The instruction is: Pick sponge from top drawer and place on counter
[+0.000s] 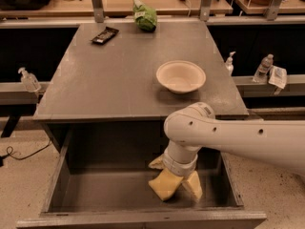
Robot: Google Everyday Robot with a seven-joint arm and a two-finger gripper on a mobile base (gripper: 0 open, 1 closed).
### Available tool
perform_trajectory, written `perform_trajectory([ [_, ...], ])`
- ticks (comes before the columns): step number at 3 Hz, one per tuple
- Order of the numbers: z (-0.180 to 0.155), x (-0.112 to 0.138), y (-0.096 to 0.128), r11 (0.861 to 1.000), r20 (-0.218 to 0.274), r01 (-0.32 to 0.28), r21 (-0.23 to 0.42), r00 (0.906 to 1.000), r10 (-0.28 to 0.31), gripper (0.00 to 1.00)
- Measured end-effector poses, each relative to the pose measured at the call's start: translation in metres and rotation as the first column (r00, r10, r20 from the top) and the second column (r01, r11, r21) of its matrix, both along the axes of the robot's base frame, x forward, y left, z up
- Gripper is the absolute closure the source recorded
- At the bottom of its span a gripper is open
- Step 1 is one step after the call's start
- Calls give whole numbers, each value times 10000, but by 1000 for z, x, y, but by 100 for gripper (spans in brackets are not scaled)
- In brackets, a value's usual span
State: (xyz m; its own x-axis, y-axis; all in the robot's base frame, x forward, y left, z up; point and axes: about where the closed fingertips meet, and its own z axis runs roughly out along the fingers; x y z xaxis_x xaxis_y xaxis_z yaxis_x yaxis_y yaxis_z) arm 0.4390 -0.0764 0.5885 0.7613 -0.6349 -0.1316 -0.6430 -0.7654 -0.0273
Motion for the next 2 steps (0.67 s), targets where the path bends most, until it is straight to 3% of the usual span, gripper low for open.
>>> perform_trajectory([
  [1, -9, -4, -5, 9998, -155, 74, -183, 9998, -77, 15],
  [2, -13, -6, -7, 9995, -238, 106, -298, 9997, -113, 39],
])
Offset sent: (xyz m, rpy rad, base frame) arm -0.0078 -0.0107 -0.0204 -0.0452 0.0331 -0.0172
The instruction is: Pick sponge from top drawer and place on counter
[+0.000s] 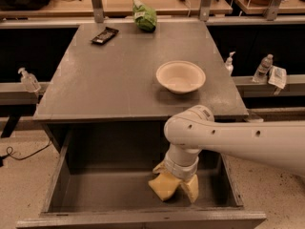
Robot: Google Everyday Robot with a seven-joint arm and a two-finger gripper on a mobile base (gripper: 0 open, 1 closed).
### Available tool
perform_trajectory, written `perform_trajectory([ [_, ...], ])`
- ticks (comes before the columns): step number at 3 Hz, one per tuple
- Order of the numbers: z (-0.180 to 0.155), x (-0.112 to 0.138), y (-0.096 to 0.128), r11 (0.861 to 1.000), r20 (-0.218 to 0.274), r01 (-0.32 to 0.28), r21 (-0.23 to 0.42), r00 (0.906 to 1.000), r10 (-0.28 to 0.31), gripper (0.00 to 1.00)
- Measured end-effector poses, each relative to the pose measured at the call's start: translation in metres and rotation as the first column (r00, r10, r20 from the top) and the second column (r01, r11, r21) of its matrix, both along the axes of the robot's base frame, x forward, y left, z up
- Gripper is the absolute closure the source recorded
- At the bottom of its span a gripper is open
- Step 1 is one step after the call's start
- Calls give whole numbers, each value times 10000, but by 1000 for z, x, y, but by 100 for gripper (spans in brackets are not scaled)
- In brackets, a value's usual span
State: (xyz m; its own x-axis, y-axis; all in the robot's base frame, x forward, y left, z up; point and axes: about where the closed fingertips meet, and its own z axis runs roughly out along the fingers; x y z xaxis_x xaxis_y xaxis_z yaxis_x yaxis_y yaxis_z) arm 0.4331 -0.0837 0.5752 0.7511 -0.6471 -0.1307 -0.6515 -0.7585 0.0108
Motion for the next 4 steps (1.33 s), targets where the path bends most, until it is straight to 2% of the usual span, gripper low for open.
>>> perform_trajectory([
  [2, 16, 0, 0, 10000, 2, 0, 0, 10000, 0, 85],
  [3, 16, 0, 0, 10000, 3, 0, 1, 10000, 0, 89],
  [4, 48, -1, 10, 9974, 552, -311, 654, 9981, 275, 92],
])
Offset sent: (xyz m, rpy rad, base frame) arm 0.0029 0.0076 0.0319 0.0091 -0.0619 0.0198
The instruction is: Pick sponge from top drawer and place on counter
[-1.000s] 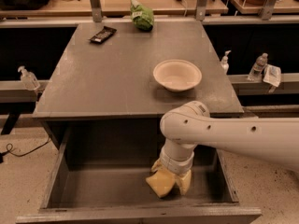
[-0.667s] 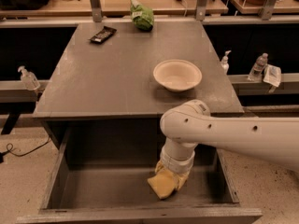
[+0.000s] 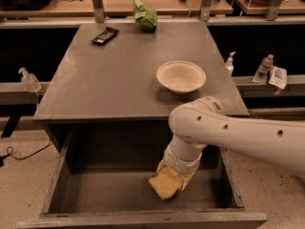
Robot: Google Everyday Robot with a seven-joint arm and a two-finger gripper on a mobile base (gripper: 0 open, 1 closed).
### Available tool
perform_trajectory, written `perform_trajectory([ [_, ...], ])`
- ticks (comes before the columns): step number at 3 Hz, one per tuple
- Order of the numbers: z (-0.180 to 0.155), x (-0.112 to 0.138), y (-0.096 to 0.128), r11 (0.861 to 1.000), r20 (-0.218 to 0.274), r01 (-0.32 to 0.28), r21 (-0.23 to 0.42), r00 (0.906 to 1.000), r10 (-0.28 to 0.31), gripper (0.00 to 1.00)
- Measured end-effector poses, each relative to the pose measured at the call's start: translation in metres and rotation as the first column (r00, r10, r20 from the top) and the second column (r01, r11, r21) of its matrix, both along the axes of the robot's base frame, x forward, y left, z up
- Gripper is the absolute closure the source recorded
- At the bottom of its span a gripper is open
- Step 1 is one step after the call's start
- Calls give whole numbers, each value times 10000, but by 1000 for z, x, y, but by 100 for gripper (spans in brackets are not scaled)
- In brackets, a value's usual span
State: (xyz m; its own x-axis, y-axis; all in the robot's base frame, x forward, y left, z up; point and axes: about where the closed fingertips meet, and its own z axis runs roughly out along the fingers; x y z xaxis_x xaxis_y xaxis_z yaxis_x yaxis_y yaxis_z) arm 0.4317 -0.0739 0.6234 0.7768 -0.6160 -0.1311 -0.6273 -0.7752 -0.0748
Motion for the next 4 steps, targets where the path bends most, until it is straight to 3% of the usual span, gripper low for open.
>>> perform_trajectory([
  [1, 50, -3, 11, 9950, 731, -494, 867, 9964, 431, 95],
  [2, 96, -9, 17, 9815, 1313, -1024, 1615, 9880, 815, 99],
  [3, 150, -11, 19, 9620, 1802, -1656, 2172, 9754, 1272, 97],
  [4, 187, -9, 22, 9497, 2142, -2147, 2278, 9625, 1662, 97],
])
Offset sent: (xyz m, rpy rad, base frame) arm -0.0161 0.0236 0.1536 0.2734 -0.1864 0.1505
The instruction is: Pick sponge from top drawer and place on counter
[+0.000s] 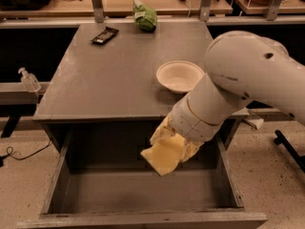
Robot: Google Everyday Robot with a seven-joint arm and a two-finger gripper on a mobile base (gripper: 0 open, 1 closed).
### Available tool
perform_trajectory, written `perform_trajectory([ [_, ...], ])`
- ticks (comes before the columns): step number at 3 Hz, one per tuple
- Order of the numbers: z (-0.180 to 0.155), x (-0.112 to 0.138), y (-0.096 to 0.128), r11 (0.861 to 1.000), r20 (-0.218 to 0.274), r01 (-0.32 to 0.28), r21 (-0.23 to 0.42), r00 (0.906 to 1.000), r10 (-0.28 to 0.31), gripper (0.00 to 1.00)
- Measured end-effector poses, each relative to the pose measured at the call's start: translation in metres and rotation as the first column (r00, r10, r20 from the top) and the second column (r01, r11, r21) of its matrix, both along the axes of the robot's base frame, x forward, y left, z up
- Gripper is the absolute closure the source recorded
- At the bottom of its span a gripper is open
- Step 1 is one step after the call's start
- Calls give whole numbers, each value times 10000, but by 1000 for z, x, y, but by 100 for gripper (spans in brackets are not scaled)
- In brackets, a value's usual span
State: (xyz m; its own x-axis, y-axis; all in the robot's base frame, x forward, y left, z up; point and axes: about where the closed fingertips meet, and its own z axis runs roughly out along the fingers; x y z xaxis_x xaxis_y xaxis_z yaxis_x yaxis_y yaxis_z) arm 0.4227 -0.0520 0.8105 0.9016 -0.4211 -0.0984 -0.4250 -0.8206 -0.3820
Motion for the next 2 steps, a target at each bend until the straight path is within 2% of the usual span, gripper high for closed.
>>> perform_trajectory([
  [1, 45, 20, 16, 9983, 699, -559, -150, 9959, 568, 93],
  [2, 82, 52, 40, 9952, 1450, -875, -437, 9850, 930, 90],
])
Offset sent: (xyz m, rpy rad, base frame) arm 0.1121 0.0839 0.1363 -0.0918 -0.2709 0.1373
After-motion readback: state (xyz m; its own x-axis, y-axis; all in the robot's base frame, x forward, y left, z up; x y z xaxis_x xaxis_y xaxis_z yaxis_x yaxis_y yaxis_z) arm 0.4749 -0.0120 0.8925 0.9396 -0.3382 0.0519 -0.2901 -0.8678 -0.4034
